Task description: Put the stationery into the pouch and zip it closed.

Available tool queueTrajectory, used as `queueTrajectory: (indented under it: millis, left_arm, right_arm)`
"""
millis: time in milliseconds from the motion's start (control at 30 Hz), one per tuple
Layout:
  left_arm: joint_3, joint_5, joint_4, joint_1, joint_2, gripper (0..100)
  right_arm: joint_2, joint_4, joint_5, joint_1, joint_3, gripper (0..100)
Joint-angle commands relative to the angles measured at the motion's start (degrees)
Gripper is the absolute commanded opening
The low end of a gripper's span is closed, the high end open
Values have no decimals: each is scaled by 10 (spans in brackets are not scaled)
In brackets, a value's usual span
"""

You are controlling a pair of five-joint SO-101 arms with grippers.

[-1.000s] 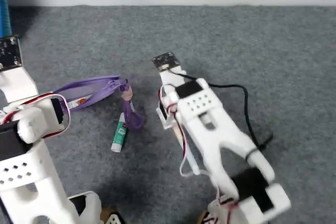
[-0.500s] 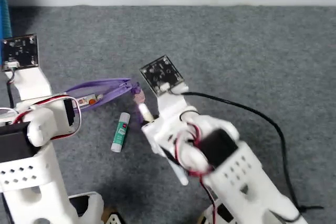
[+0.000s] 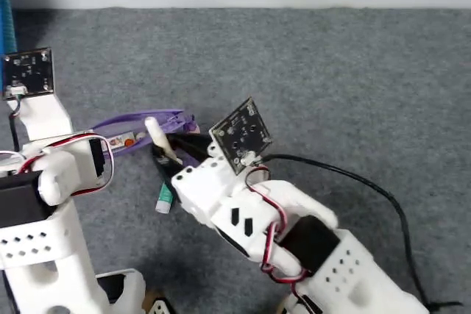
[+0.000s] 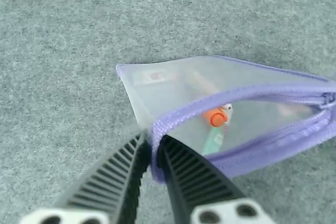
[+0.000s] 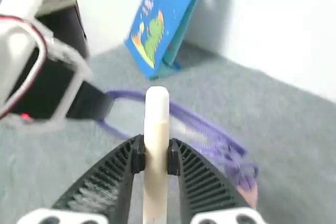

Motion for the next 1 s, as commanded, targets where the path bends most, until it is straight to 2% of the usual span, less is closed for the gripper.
queueTrajectory:
  millis: [0, 167, 300, 467, 767, 967]
  left_arm:
    - [0, 3, -11, 4, 6, 13]
    - [0, 3, -10, 3, 6, 13]
    - [1, 4, -7, 3, 6, 13]
    - [1, 4, -7, 3, 6, 13]
    - [1, 4, -6, 3, 6, 13]
    - [1, 4, -6, 3, 6, 13]
  right_arm:
    - [-33, -127, -2, -2, 15, 8]
    - [-33, -276, 2, -1, 44, 8]
    - [-31, -436, 67, -3, 98, 8]
    - [-17, -634, 110, -15, 196, 8]
    - [151, -854, 201, -13, 218, 8]
    - [196, -989, 270, -30, 217, 8]
